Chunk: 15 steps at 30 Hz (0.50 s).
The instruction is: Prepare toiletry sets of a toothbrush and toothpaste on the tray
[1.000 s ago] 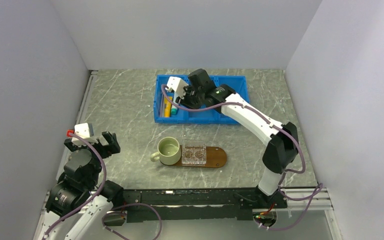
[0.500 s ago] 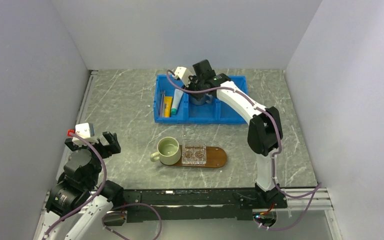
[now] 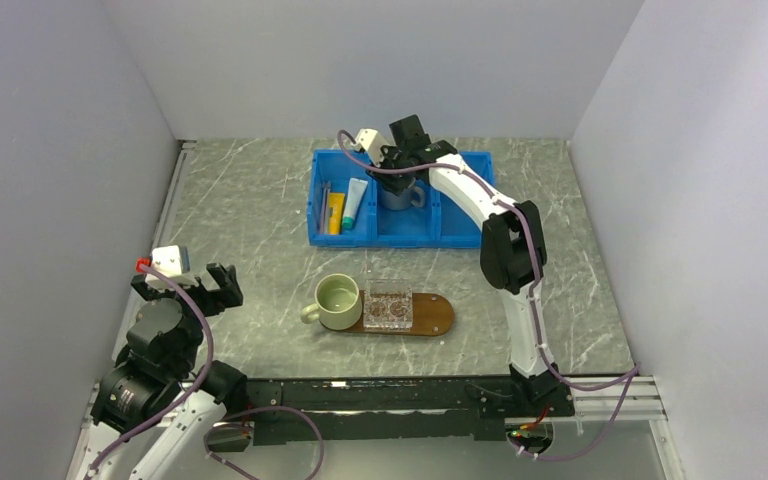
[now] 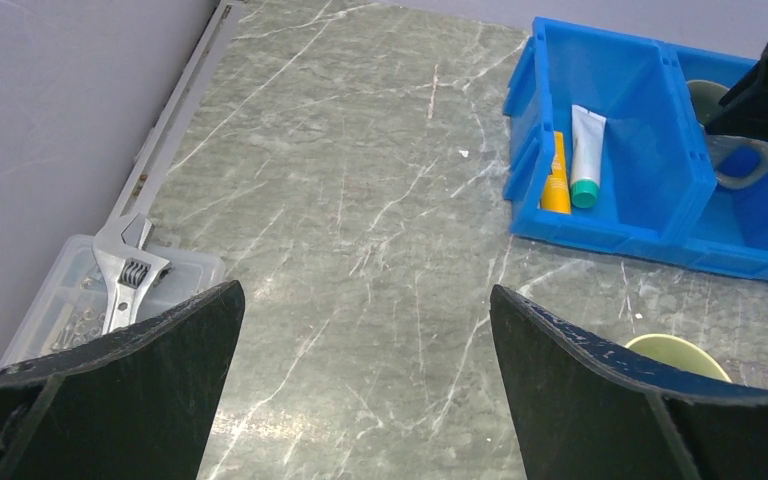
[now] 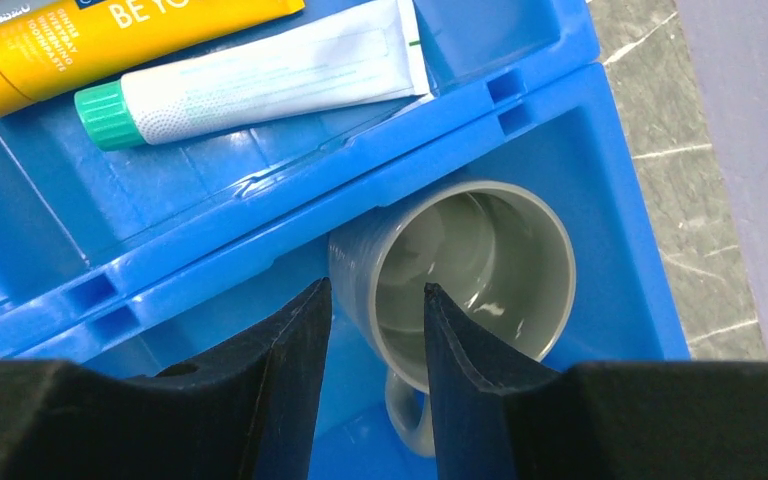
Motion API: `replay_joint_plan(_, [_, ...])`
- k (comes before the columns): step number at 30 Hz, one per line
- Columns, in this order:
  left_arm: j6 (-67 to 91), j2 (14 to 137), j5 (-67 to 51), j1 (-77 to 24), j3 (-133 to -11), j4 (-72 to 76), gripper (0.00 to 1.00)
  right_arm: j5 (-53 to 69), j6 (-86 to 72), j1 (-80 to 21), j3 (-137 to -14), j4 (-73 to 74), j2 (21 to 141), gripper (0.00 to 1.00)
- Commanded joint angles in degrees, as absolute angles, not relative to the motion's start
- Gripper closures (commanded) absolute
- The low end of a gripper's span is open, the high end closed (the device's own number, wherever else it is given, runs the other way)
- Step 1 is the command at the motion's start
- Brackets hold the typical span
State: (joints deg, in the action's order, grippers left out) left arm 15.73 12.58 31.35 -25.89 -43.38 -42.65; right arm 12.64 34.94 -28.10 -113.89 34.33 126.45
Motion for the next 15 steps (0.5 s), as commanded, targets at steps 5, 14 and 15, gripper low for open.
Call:
replay_joint_plan(5, [14.94,12.95,30.71,-25.49,-43.33,-39.99,0.01,16.05,34.20,-26.93,-119.07,34.51,130.06,0.58])
replay_joint_plan(14, [14.92,12.96,30.43,-25.28,-43.33,-39.82,0.01,16.67,33.85,-26.64,-120.15,34.98,132.99,0.60])
replay_joint_plan(15, [14.89,12.97,30.45,-25.30,-43.33,-39.88,0.01,16.88,33.81,-26.57,-120.31,35.05,133.17,0.61])
